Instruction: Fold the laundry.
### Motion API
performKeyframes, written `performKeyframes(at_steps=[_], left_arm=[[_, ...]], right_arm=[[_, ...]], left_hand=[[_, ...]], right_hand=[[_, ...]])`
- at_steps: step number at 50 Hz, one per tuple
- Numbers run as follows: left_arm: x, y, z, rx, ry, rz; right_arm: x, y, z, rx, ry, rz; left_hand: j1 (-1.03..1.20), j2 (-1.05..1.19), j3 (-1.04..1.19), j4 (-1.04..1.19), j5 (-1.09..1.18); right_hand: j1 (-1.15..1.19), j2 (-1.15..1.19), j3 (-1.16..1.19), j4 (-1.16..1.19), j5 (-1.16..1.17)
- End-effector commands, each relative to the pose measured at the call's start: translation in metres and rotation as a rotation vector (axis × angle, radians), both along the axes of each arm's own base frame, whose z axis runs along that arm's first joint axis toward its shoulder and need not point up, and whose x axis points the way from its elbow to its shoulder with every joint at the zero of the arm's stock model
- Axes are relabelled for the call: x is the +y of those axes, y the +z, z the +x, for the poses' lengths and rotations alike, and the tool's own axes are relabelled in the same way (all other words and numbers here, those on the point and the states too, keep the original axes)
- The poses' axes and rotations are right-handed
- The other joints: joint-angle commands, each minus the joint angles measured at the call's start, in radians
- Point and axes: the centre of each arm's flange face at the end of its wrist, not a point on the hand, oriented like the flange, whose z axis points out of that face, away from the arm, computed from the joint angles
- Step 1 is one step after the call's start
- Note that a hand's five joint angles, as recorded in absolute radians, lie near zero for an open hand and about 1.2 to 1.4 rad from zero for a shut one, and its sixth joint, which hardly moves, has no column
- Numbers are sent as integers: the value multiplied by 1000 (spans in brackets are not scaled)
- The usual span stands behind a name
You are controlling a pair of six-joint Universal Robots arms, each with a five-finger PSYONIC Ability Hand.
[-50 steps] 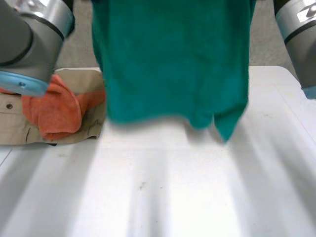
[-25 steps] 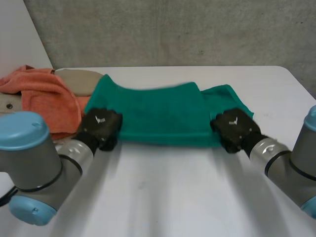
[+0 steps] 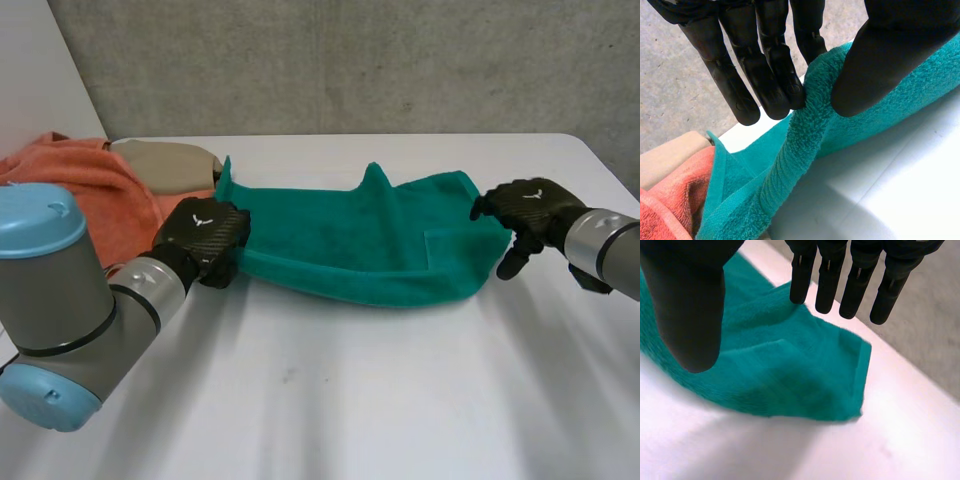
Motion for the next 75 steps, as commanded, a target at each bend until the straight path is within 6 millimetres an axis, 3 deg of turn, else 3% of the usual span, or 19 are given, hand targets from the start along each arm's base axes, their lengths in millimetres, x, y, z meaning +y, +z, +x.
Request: performKeyframes(at_steps=[1, 11, 22, 26, 29, 30, 33, 37, 43, 44, 45, 47, 49, 55, 60, 68, 75], left_arm=[[6, -5, -1, -7, -23, 22], [8, -6, 2, -9, -19, 30], [4, 5, 6, 7, -2, -1], [2, 8, 8, 15, 5, -5], [0, 8, 9, 19, 11, -2], [-1, 8, 10, 21, 14, -1], [-3, 7, 13, 19, 24, 4], [-2, 5, 15, 11, 24, 24], [5, 3, 19, -8, 15, 75], [6, 4, 19, -10, 10, 78], [7, 4, 18, -10, 4, 79], [9, 3, 16, -7, -13, 81], [11, 3, 13, -6, -25, 77], [14, 3, 12, -5, -24, 79], [14, 4, 13, -5, -17, 76], [13, 8, 15, 2, -13, 66], [8, 9, 19, 7, 0, 67]], right_arm=[[-20, -12, 27, 199, 215, -196], [-62, -44, 55, 238, 276, -206], [-75, -84, 64, 304, 313, -176], [-77, -88, 65, 298, 304, -173], [-77, -84, 65, 296, 295, -173], [-78, -81, 64, 298, 285, -177], [-83, -49, 44, 270, 174, -186], [-72, -24, 18, 186, 71, -138], [-50, -10, -8, 178, 37, -202], [-50, -10, -8, 181, 39, -218], [-51, -10, -6, 183, 45, -237], [-52, -13, 1, 173, 64, -251], [-52, -14, 13, 135, 99, -245], [-59, -22, 41, 33, 219, -184], [-67, -51, 58, 113, 286, -110], [-78, -82, 62, 202, 273, -113], [-81, -97, 67, 212, 282, -116]], left_hand=[[237, 200, 205, 197, 231], [237, 200, 205, 197, 231], [237, 200, 205, 197, 231], [237, 200, 205, 197, 231], [237, 200, 205, 197, 231], [237, 200, 205, 197, 231], [237, 200, 205, 197, 231], [237, 200, 205, 197, 231], [237, 200, 205, 197, 231], [237, 200, 205, 197, 231], [237, 200, 205, 197, 231], [237, 200, 205, 197, 231], [237, 200, 205, 197, 231], [237, 200, 205, 197, 231], [237, 200, 205, 197, 231], [237, 200, 205, 197, 231], [237, 200, 205, 197, 231]], right_hand=[[65, 73, 64, 81, 99], [80, 88, 79, 96, 114], [62, 70, 61, 78, 97], [422, 430, 421, 438, 457], [924, 932, 923, 940, 959], [926, 933, 925, 942, 960], [926, 933, 925, 942, 960], [926, 933, 925, 942, 960], [926, 933, 925, 942, 960], [835, 843, 834, 851, 870], [573, 581, 572, 589, 607], [94, 102, 93, 110, 129], [-81, -73, -82, -64, -46], [-73, -65, -74, -57, -39], [-67, -59, -68, -51, -33], [-41, -33, -42, -24, -6], [70, 78, 69, 86, 105]])
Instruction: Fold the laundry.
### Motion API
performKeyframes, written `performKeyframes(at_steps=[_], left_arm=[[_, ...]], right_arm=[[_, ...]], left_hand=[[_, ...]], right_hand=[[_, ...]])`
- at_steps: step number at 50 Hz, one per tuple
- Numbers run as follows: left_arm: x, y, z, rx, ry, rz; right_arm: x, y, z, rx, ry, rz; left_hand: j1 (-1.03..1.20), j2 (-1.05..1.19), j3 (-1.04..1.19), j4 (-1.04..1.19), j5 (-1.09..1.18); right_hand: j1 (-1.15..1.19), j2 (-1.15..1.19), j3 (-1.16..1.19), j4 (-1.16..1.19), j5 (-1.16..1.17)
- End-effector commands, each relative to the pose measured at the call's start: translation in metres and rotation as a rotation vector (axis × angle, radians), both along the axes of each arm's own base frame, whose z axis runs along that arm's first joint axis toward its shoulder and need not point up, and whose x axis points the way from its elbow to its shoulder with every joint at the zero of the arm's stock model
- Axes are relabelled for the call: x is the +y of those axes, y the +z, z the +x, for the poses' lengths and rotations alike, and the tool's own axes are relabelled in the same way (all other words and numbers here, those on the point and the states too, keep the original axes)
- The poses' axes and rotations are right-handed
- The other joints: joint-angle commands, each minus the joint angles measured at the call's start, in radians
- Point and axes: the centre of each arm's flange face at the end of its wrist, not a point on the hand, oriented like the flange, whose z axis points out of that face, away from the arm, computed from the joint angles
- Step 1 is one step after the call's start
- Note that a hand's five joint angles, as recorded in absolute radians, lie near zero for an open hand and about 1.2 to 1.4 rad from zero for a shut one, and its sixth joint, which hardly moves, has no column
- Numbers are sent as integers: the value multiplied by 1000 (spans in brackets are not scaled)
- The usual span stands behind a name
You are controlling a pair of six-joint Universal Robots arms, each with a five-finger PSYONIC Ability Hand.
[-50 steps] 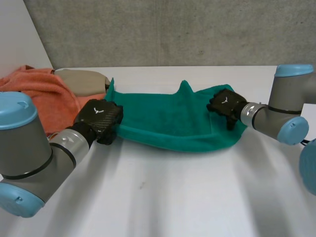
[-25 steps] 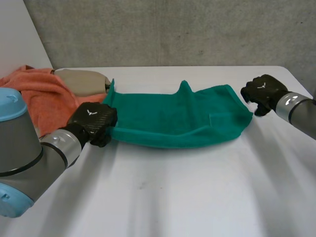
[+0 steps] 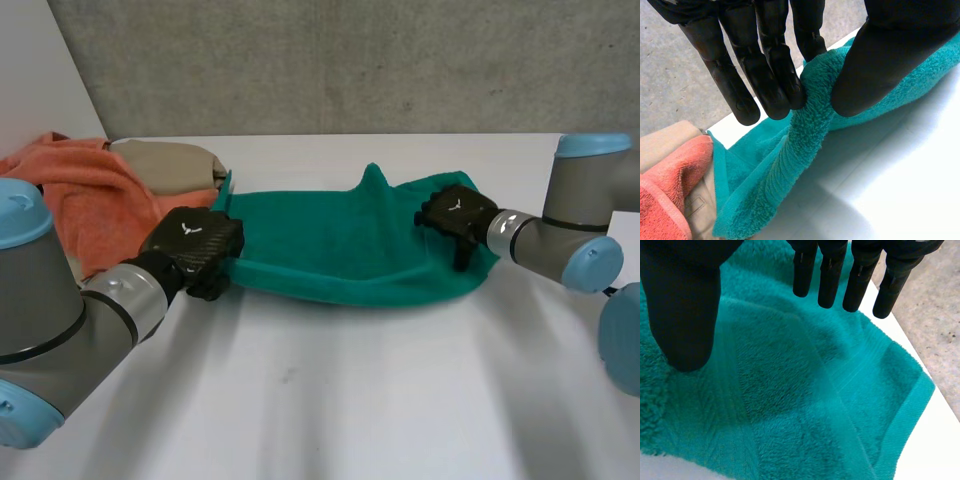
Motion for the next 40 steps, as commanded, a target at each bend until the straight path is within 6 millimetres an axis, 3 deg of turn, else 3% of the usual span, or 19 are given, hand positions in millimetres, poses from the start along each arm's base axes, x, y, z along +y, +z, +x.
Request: performKeyframes(at_steps=[1, 3, 6, 11, 15, 21, 25, 31, 36, 40], left_arm=[[-4, 1, 4, 6, 12, -1], [-5, 1, 4, 7, 11, -2], [-6, -1, 5, 6, 13, 4], [-8, 2, 6, 10, 16, -4], [-8, 2, 6, 9, 17, -6], [-7, 1, 7, 3, 16, 2], [0, -5, 7, -8, 11, 38], [21, -2, 12, -26, 1, 76], [31, -1, 14, -27, -10, 82], [28, -10, 10, -33, -22, 90]], right_arm=[[-4, -15, 3, 9, 2, -9], [-5, -18, 2, 11, -1, -8], [-7, -17, -1, 22, -11, -14], [-15, 20, -20, 0, -125, -83], [-12, 37, -35, -89, -191, -95], [-4, 39, -54, -113, -223, -114], [16, 47, -65, -76, -243, -47], [60, 79, -97, -6, -273, 54], [80, 70, -103, 22, -255, 97], [76, 42, -102, 1, -272, 105]], left_hand=[[237, 200, 205, 197, 231], [237, 200, 205, 197, 231], [237, 200, 205, 197, 231], [237, 200, 205, 197, 231], [237, 200, 205, 197, 231], [237, 200, 205, 197, 231], [237, 200, 205, 197, 231], [237, 200, 205, 197, 231], [237, 200, 205, 197, 231], [237, 200, 205, 197, 231]], right_hand=[[201, 197, 196, 207, 216], [351, 346, 345, 356, 366], [998, 994, 993, 1004, 1013], [1001, 996, 995, 1006, 1016], [1001, 996, 995, 1006, 1016], [1001, 996, 995, 1006, 1016], [1001, 996, 995, 1006, 1016], [1001, 996, 995, 1006, 1016], [1001, 996, 995, 1006, 1016], [927, 923, 921, 933, 942]])
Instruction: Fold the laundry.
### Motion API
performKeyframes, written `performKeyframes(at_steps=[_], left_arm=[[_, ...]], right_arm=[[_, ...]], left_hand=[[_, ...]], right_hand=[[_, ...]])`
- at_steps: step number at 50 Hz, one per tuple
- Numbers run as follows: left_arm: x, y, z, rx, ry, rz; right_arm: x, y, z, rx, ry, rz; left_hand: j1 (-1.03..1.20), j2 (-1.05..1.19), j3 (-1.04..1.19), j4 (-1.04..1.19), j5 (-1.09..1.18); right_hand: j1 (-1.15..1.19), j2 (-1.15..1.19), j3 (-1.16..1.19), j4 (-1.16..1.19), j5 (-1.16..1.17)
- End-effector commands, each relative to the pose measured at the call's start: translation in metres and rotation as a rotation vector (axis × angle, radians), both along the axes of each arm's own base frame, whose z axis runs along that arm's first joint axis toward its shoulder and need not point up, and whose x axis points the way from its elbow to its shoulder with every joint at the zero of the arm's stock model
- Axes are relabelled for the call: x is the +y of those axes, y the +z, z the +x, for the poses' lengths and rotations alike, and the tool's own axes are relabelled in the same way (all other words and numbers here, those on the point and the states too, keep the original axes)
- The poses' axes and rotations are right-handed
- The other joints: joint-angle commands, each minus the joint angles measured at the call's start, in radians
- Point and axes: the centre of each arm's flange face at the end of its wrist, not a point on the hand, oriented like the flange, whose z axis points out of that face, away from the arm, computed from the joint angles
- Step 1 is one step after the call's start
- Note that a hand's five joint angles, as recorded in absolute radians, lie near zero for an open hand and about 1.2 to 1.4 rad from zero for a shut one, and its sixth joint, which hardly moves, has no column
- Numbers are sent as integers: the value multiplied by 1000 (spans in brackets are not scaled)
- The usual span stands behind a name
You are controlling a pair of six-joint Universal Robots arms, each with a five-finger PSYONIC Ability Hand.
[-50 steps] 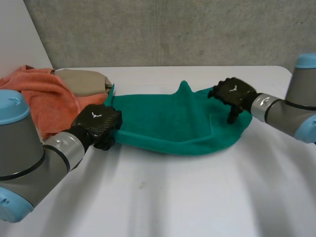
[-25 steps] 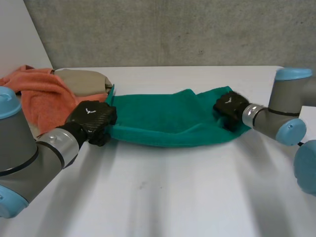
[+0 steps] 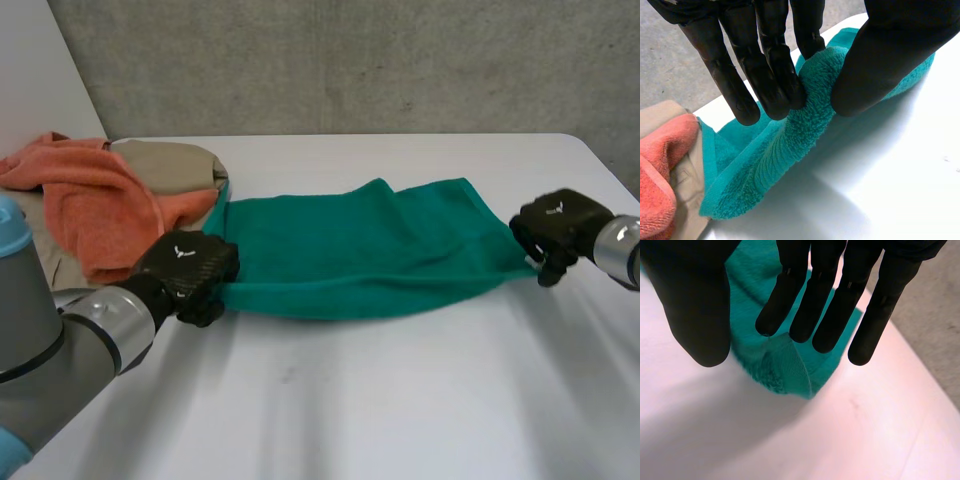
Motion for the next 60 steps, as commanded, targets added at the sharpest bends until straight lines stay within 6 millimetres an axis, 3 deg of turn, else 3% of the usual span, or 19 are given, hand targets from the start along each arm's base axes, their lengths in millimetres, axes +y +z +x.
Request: performKeyframes(at_steps=[1, 5, 11, 23, 27, 32, 43, 44, 46, 47, 51, 55, 56, 60], left_arm=[[3, -10, -3, -9, -20, 16], [-2, -16, -7, -18, -18, 29], [-7, -15, -7, -20, 3, 19], [-14, -7, -12, -7, -1, -12], [-19, -4, -14, -2, -1, -23], [-24, -4, -16, 0, -2, -25], [-27, -6, -16, -2, 5, -17], [-28, -6, -16, -3, 6, -16], [-28, -6, -15, -3, 8, -15], [-27, -7, -15, -5, 7, -14], [-25, -8, -13, -9, 9, -1], [-16, -4, -9, -20, 10, 23], [-11, 4, -7, -20, 12, 23], [5, 27, 1, -22, 15, 22]], right_arm=[[7, -36, -3, -16, -14, 31], [1, -57, -3, -58, -56, 49], [3, -62, -2, -74, -60, 70], [22, -31, -11, -146, -110, 41], [33, -30, -11, -197, -138, 40], [39, -47, -9, -215, -149, 58], [25, -86, 0, -197, -120, 71], [23, -87, 0, -199, -121, 70], [17, -88, 1, -203, -121, 53], [14, -86, 1, -206, -121, 43], [12, -77, -3, -230, -144, 17], [17, -35, -16, -243, -168, -78], [20, -15, -21, -239, -176, -123], [33, 24, -36, -216, -219, -159]], left_hand=[[237, 199, 205, 197, 231], [237, 199, 205, 197, 231], [237, 199, 205, 197, 231], [237, 199, 205, 197, 231], [237, 199, 205, 197, 231], [237, 199, 205, 197, 231], [237, 199, 205, 197, 231], [237, 199, 205, 197, 231], [237, 199, 205, 197, 231], [237, 199, 205, 197, 231], [237, 199, 205, 197, 231], [237, 199, 205, 197, 231], [237, 199, 205, 197, 231], [237, 199, 205, 197, 231]], right_hand=[[143, 124, 116, 107, 636], [-200, -219, -227, -236, 293], [-329, -348, -357, -366, 163], [-690, -710, -718, -727, -198], [-650, -669, -677, -686, -157], [-579, -598, -606, -615, -87], [-444, -463, -472, -480, 48], [-397, -417, -425, -434, 95], [44, 25, 17, 8, 537], [236, 216, 208, 199, 728], [238, 218, 210, 201, 730], [238, 218, 210, 201, 730], [238, 218, 210, 201, 730], [238, 218, 210, 201, 730]])
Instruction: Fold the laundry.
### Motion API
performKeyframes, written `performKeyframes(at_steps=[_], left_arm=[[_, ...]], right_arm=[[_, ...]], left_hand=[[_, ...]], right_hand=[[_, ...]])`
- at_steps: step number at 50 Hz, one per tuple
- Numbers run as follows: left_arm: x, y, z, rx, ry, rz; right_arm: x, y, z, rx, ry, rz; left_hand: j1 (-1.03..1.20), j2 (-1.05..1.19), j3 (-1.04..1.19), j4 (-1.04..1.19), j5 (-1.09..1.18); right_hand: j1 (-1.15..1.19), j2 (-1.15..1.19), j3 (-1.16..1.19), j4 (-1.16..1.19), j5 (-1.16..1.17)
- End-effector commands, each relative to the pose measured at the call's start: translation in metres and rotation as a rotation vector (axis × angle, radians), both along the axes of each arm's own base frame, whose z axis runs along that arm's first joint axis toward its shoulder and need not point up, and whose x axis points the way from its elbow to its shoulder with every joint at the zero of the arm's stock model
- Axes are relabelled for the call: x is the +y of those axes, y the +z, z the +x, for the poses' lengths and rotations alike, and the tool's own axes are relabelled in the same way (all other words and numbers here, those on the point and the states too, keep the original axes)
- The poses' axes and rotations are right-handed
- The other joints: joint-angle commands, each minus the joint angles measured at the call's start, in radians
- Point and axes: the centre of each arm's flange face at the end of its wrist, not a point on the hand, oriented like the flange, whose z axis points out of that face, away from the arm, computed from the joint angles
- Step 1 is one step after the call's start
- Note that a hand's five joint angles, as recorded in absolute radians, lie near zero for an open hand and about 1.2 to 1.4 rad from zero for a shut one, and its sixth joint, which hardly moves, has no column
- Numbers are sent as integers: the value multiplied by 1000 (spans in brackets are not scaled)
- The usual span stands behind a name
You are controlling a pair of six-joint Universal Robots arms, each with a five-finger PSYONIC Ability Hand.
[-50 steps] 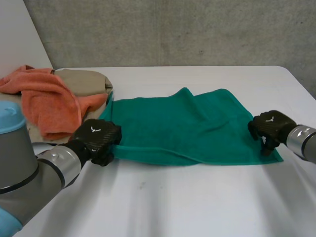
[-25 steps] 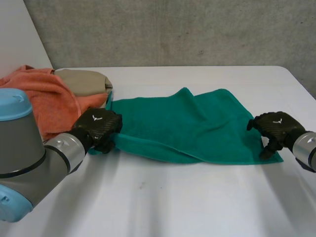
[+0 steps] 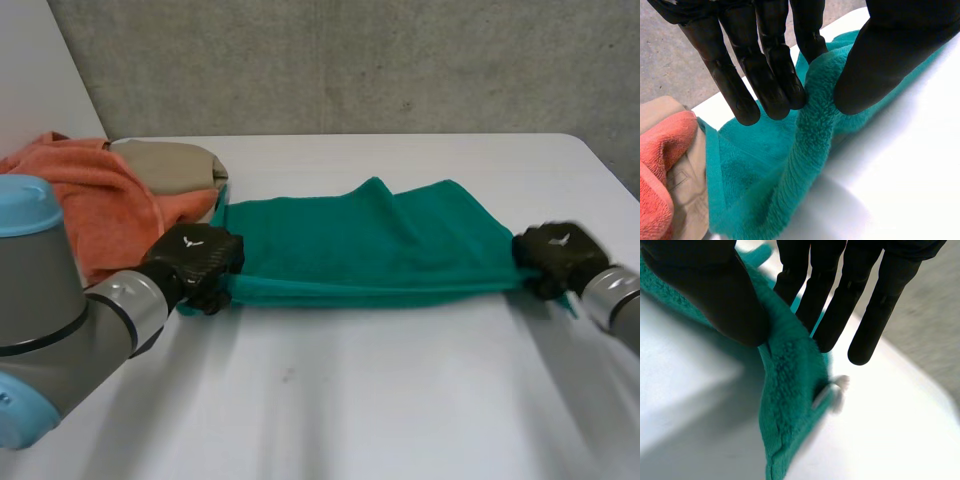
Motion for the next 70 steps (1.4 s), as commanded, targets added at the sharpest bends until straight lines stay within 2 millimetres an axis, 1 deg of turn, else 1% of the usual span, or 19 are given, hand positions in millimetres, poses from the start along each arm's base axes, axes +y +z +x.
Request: performKeyframes(at_steps=[1, 8, 11, 13, 19, 23, 26, 27, 30, 31, 34, 35, 39, 42, 46, 54, 63, 68, 70], left_arm=[[27, 34, 12, -8, 6, 7], [56, 70, 27, -16, 39, -17], [57, 69, 27, -30, 42, -9], [50, 53, 22, -63, 35, 34], [12, 4, 1, -178, -4, 87], [-32, -7, -22, -234, -41, -4], [-56, 16, -34, -196, -38, -124], [-71, 41, -42, -145, -25, -234], [-88, 82, -50, -53, 9, -404], [-96, 112, -53, 19, 35, -529], [-102, 153, -52, 129, 85, -720], [-103, 179, -51, 209, 122, -849], [-101, 213, -48, 338, 165, -1056], [-101, 205, -48, 320, 158, -1031], [-103, 176, -46, 250, 135, -899], [-94, 89, -37, 90, 135, -570], [-34, -25, -26, -94, 129, -208], [0, -54, -23, -169, 100, -101], [13, -56, -24, -200, 83, -70]], right_arm=[[23, 76, -27, 40, -82, -88], [64, 117, -38, 227, -42, 21], [73, 112, -36, 304, 21, 76], [74, 98, -32, 360, 85, 129], [52, 64, -16, 337, 136, 229], [5, 57, -8, 302, 32, 151], [-27, 67, -7, 275, -41, 32], [-48, 82, -6, 241, -83, -76], [-73, 115, -3, 158, -129, -270], [-86, 140, -3, 79, -156, -401], [-95, 174, -2, -53, -168, -583], [-97, 198, -4, -135, -171, -705], [-95, 229, -6, -291, -152, -894], [-95, 226, -5, -300, -149, -884], [-95, 203, 1, -270, -129, -772], [-85, 136, 13, -176, -102, -494], [-45, 31, 14, 33, -65, -113], [-33, 3, -2, 107, -92, 2], [-31, -2, -10, 132, -107, 24]], left_hand=[[237, 199, 205, 196, 231], [237, 199, 205, 196, 231], [237, 199, 205, 196, 231], [237, 199, 205, 196, 231], [237, 199, 205, 196, 231], [237, 199, 205, 196, 231], [237, 199, 205, 196, 231], [237, 199, 205, 196, 231], [237, 199, 205, 196, 231], [237, 199, 205, 196, 231], [237, 199, 205, 196, 231], [237, 199, 205, 196, 231], [237, 199, 205, 196, 231], [237, 199, 205, 196, 231], [237, 199, 205, 196, 231], [237, 199, 205, 196, 231], [237, 199, 205, 196, 231], [235, 197, 202, 194, 228], [45, 7, 12, 4, 39]], right_hand=[[273, 219, 210, 202, 243], [273, 219, 210, 202, 243], [273, 219, 210, 202, 243], [273, 219, 210, 202, 243], [273, 219, 210, 202, 243], [273, 219, 210, 202, 243], [273, 219, 210, 202, 243], [273, 219, 210, 202, 243], [273, 219, 210, 202, 243], [273, 219, 210, 202, 243], [273, 219, 210, 202, 243], [273, 219, 210, 202, 243], [273, 219, 210, 202, 243], [273, 219, 210, 202, 243], [273, 219, 210, 202, 243], [273, 219, 210, 202, 243], [273, 219, 210, 202, 243], [273, 219, 210, 202, 243], [273, 219, 210, 202, 243]])
